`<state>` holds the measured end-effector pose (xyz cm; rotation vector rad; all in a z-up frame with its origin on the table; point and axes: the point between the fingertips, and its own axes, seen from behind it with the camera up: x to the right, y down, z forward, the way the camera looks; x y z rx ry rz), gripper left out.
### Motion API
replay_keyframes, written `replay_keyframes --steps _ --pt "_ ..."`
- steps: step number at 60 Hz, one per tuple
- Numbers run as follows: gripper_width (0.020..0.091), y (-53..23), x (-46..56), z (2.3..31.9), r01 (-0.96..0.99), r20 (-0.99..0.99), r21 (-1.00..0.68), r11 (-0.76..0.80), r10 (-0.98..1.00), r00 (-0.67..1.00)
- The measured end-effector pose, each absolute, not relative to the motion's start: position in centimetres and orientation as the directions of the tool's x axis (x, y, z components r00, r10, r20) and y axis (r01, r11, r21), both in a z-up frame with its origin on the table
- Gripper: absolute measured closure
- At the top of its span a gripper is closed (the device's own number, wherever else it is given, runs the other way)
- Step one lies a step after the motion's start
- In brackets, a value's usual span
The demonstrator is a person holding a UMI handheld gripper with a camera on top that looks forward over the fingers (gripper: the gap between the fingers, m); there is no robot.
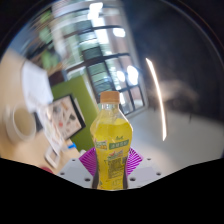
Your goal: Pour water
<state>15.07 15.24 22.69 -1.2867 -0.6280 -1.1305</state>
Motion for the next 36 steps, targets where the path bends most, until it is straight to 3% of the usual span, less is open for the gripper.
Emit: replay_keyframes --steps 5,6,12,24,36 --pt "0.0774 17.1 15.6 22.2 0.588 0.569 -0.809 0.029 -0.217 0.793" --pt "0.0773 15.4 16.1 20.8 0.488 0.465 -0.870 0.072 -0.211 0.860" --pt "0.0775 15.6 15.6 17.5 0.025 0.022 -0.993 0.117 -0.033 0.999" --pt "0.0774 18.5 15.0 13.2 -0.087 -0.085 -0.996 0.035 0.063 0.994" --pt "0.0754 19.0 15.6 10.0 -0.048 -0.051 -0.998 -0.035 0.095 0.994"
